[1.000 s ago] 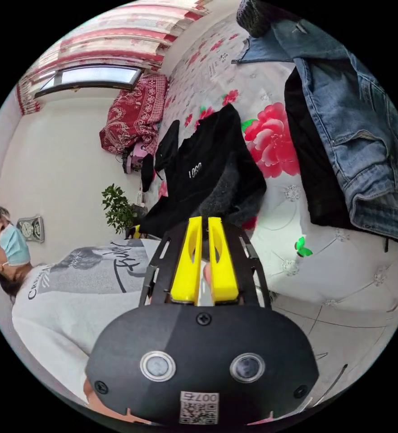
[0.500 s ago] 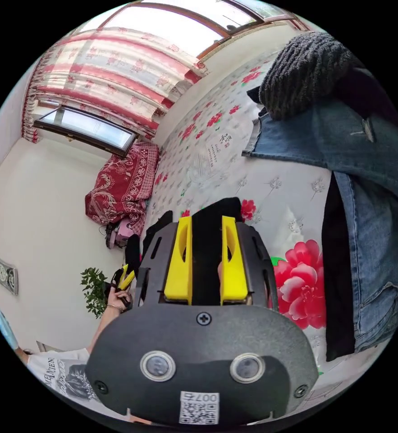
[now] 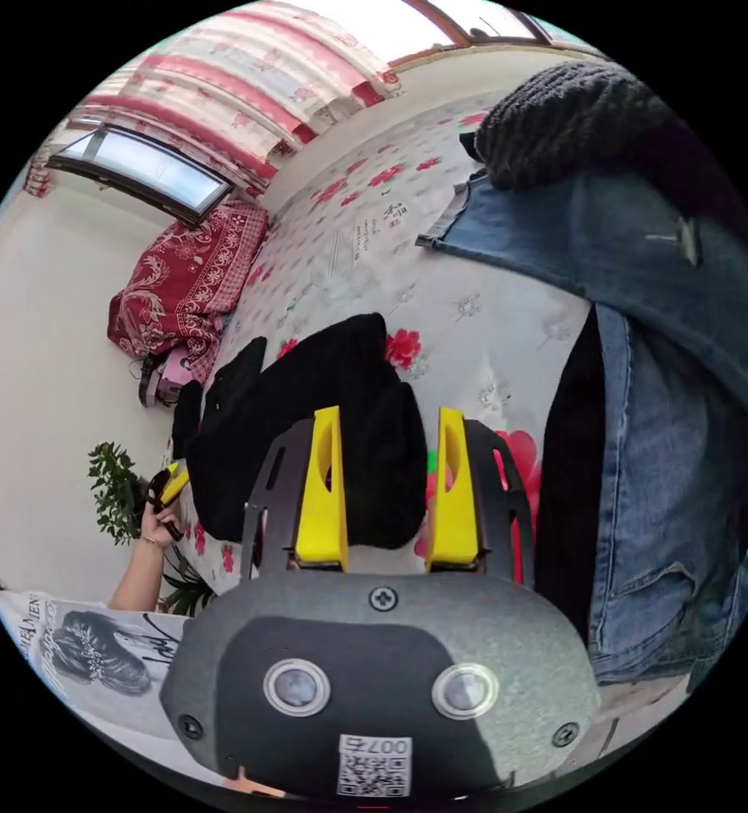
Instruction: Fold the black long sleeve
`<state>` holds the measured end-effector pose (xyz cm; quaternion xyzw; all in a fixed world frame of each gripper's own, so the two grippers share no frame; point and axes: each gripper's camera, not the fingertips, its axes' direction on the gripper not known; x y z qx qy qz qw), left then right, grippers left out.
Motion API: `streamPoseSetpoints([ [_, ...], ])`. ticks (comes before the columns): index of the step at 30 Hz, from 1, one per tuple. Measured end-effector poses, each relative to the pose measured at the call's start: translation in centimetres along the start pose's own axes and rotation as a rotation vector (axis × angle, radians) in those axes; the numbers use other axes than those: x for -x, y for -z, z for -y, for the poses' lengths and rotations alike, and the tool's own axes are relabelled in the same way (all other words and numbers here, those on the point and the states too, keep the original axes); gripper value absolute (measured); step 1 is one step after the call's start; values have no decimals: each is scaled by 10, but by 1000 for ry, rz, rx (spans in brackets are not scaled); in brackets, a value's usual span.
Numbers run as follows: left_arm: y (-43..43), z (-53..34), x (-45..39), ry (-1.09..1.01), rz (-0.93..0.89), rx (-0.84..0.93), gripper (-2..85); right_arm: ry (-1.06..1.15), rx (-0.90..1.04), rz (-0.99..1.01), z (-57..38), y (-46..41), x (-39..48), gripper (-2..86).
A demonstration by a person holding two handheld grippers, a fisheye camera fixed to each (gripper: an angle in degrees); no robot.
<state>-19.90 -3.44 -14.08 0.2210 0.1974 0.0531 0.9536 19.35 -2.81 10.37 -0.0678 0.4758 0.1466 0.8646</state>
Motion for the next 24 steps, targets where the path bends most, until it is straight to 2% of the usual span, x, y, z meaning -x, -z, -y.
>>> streamPoseSetpoints([
  [4, -43, 49, 0, 14, -12, 92, 128, 50, 83, -23, 59, -39, 13, 111],
  [8, -75, 66, 4, 57, 47, 183, 65, 39, 266, -42, 89, -101, 12, 75],
  [9, -74, 63, 6, 64, 20, 180, 62, 29, 307, -18, 90, -111, 11, 55],
  [11, -65, 56, 5, 46, -48, 158, 57, 33, 270, 2, 86, -108, 11, 29],
  [13, -53, 45, 1, 30, -101, 154, 54, 81, 204, 110, 80, -87, 12, 15],
  [15, -33, 22, -15, -44, -163, 161, 53, 151, 103, 303, 61, -42, 15, 7],
  [18, 5, -24, -47, -168, -229, 133, 53, 291, 48, 412, 15, 20, 28, 2],
  [22, 58, -98, -68, -276, -287, 118, 54, 467, 78, 388, -69, 89, 42, 1],
  [24, 85, -154, -67, -310, -277, 164, 54, 508, 152, 252, -132, 117, 40, 1],
])
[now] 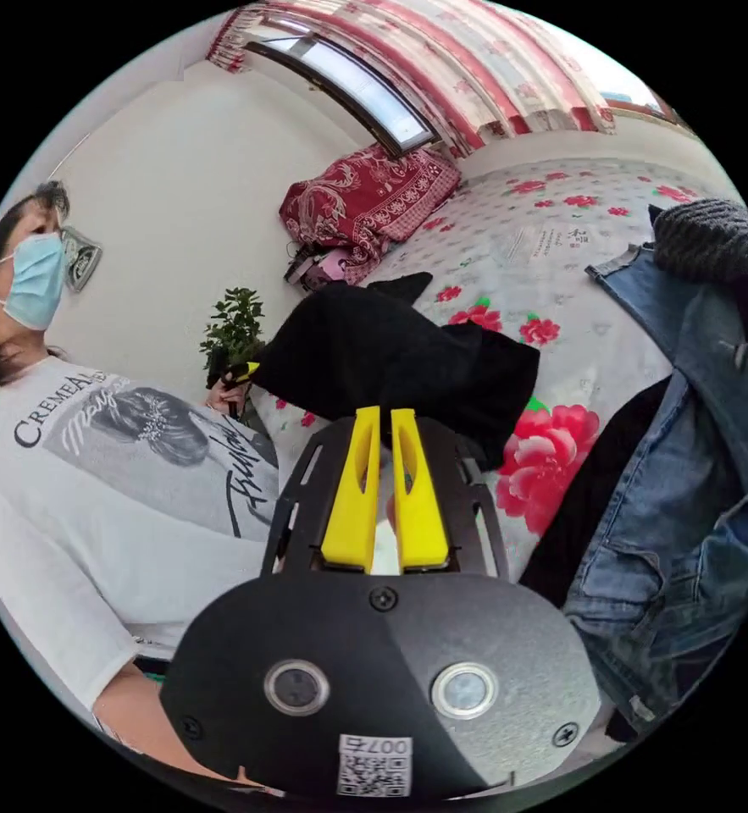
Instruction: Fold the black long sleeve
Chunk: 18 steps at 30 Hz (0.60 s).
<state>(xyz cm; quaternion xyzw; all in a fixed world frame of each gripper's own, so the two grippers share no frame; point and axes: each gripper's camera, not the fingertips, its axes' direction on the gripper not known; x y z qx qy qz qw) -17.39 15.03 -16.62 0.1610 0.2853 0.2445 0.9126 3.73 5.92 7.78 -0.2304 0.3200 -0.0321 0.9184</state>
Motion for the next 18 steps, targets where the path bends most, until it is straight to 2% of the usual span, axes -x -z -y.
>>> streamPoseSetpoints([
  [2, 1, -44, -4, 26, 12, 69, 55, -53, 78, -74, -43, -1, 12, 1],
  [4, -12, -88, 4, 86, 62, 218, 58, -146, 172, -107, -84, -13, 10, 1],
  [6, -40, -142, 30, 246, 170, 382, 59, -281, 235, -120, -129, -36, -2, 4],
  [7, -46, -153, 36, 277, 180, 394, 59, -321, 235, -120, -137, -41, -6, 4],
  [10, -56, -179, 49, 373, 167, 311, 59, -433, 241, -57, -159, -57, -20, 21],
  [16, -24, -178, 32, 335, 236, 180, 60, -317, 115, -154, -125, -48, -3, 53],
  [18, 0, -174, 26, 325, 254, 54, 61, -280, 74, -199, -101, -55, -3, 64],
])
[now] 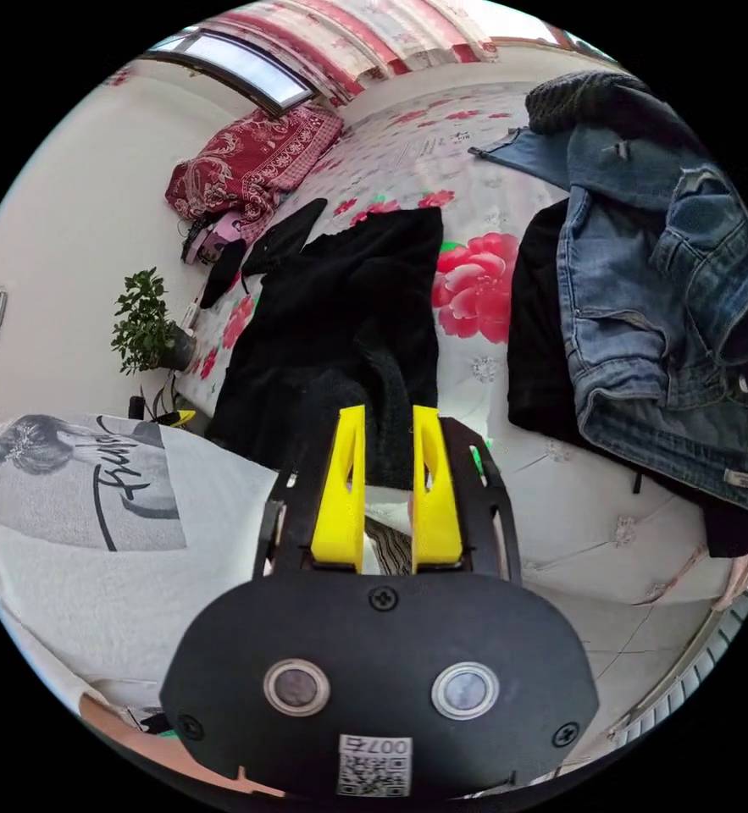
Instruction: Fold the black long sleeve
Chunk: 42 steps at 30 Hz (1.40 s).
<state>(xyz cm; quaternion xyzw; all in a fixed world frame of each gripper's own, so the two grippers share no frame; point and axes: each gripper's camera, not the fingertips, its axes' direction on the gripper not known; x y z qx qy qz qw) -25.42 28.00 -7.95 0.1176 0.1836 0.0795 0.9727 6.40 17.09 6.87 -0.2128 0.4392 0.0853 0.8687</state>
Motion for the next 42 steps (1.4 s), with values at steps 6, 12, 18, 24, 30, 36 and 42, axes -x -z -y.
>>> streamPoseSetpoints([
  [6, -10, 28, 2, 28, -29, -114, 70, 21, 12, 23, 53, -44, 18, 78],
  [12, -62, 87, -21, -69, 14, -28, 80, 36, -69, 32, 107, -53, 33, 91],
  [18, -90, 145, -32, -113, 37, -12, 81, -110, -174, 61, 183, -68, 20, 105],
  [24, -101, 202, -11, -48, 45, -60, 90, -302, -77, 1, 238, -128, -7, 78],
  [30, -126, 263, 4, -50, 93, -27, 98, -40, -165, 219, 247, -118, 31, 10],
  [36, -168, 305, 13, -79, 101, 41, 115, 618, 142, 377, 175, -68, 131, 1],
  [42, -194, 309, 12, -92, 187, 73, 43, 623, 618, 51, 90, -135, 136, 5],
])
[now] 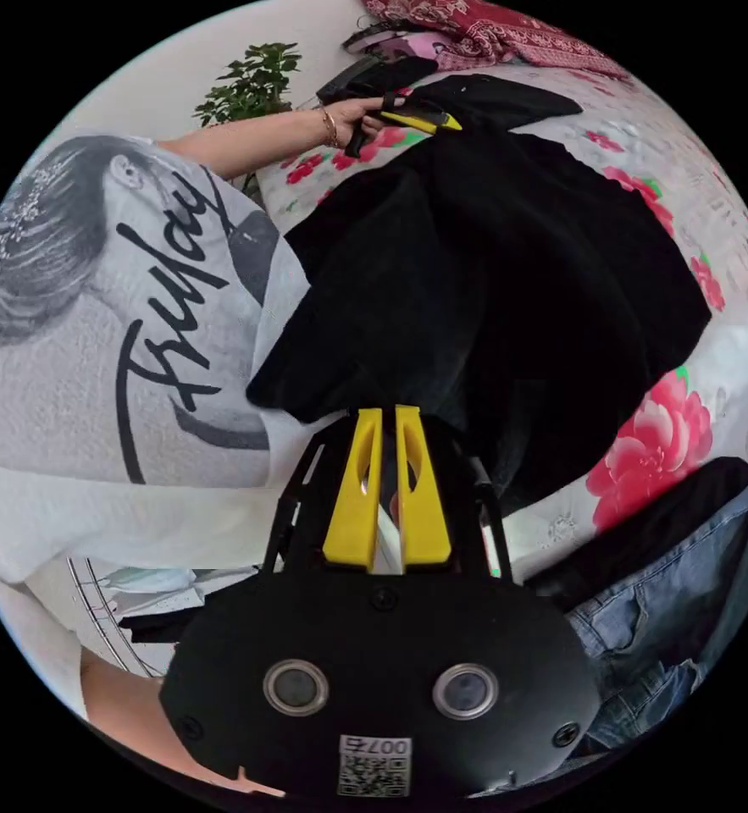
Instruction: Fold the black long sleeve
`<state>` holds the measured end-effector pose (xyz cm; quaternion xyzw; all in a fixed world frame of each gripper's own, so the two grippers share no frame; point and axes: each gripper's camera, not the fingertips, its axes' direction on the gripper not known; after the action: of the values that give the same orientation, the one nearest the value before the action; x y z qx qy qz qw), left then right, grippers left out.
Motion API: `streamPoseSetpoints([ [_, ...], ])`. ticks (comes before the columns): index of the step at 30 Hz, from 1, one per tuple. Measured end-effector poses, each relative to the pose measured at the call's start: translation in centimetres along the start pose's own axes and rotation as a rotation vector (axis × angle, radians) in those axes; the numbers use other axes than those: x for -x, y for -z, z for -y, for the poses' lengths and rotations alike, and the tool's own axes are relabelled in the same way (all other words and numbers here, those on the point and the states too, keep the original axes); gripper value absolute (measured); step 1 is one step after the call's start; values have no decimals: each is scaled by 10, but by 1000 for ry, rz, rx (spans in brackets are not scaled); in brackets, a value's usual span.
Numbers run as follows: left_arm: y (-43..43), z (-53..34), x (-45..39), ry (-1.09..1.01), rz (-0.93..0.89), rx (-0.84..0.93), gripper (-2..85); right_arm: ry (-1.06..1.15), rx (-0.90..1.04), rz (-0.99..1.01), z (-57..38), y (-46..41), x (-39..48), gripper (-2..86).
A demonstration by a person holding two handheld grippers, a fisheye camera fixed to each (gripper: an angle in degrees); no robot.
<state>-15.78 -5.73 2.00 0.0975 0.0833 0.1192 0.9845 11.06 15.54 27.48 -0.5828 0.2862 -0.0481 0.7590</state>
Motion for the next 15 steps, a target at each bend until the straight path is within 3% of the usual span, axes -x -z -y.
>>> streamPoseSetpoints([
  [4, 14, -17, -12, -50, -49, -71, -5, -93, -2, 2, -3, -23, -2, 8],
  [10, 75, -80, -80, -462, -290, -181, -9, -139, -101, -59, -16, -10, 8, 18],
  [12, 82, -122, -102, -602, -236, -97, -7, -178, -155, -64, -25, -4, 9, 25],
  [15, 59, -176, -93, -572, -186, 103, -4, -258, -227, -60, -39, -2, 6, 36],
])
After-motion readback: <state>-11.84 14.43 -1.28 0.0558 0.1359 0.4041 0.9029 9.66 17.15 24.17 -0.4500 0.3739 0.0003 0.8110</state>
